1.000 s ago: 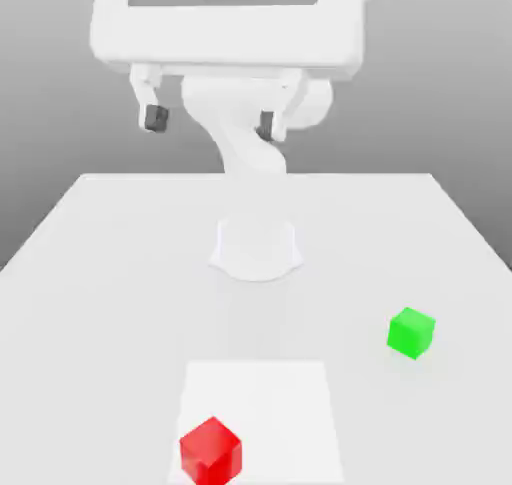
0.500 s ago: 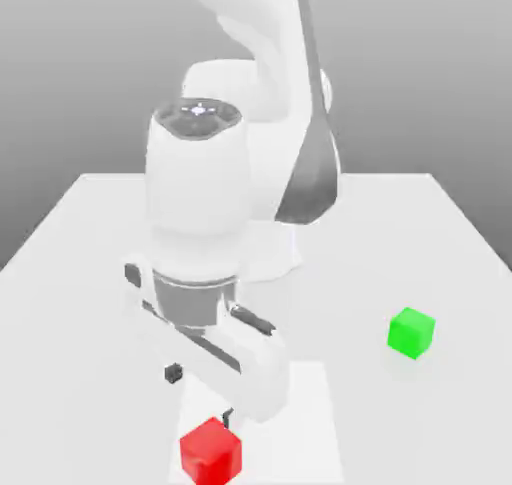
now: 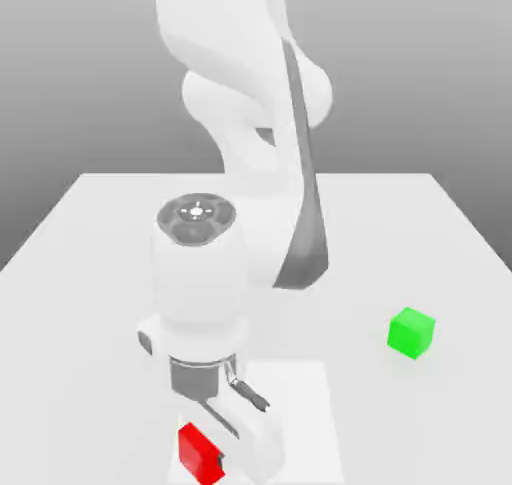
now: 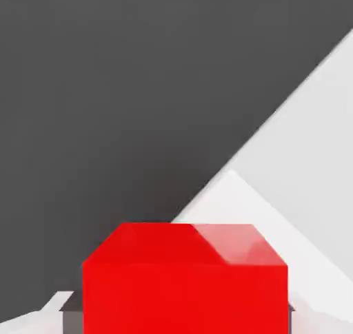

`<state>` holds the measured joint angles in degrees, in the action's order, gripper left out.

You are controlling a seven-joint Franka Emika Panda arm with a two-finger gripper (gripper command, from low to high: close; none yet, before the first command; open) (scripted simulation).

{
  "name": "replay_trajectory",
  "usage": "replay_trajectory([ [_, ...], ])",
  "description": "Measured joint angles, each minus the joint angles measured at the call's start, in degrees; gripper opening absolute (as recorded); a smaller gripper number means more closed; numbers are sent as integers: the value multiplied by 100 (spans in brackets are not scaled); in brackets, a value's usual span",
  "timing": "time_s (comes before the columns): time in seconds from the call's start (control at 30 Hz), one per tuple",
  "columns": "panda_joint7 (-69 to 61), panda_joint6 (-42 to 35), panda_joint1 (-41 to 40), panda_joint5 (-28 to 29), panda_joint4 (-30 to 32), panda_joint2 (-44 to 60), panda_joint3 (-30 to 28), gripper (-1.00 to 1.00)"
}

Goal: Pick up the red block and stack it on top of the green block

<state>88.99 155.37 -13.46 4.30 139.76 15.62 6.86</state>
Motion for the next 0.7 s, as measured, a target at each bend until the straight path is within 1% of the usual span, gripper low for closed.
replay_trajectory([
  [0.07, 253, -183, 138, -100, 135, -313, 97, -100],
  [0.27, 1975, -270, 942, -361, 738, -997, 611, -100],
  [0.37, 2848, -282, 1491, -533, 1054, -1329, 869, -100],
  [0.5, 3975, -290, 2114, -812, 1477, -1771, 1156, -100],
  [0.7, 5572, -285, 2731, -1366, 2119, -2457, 1737, -100],
])
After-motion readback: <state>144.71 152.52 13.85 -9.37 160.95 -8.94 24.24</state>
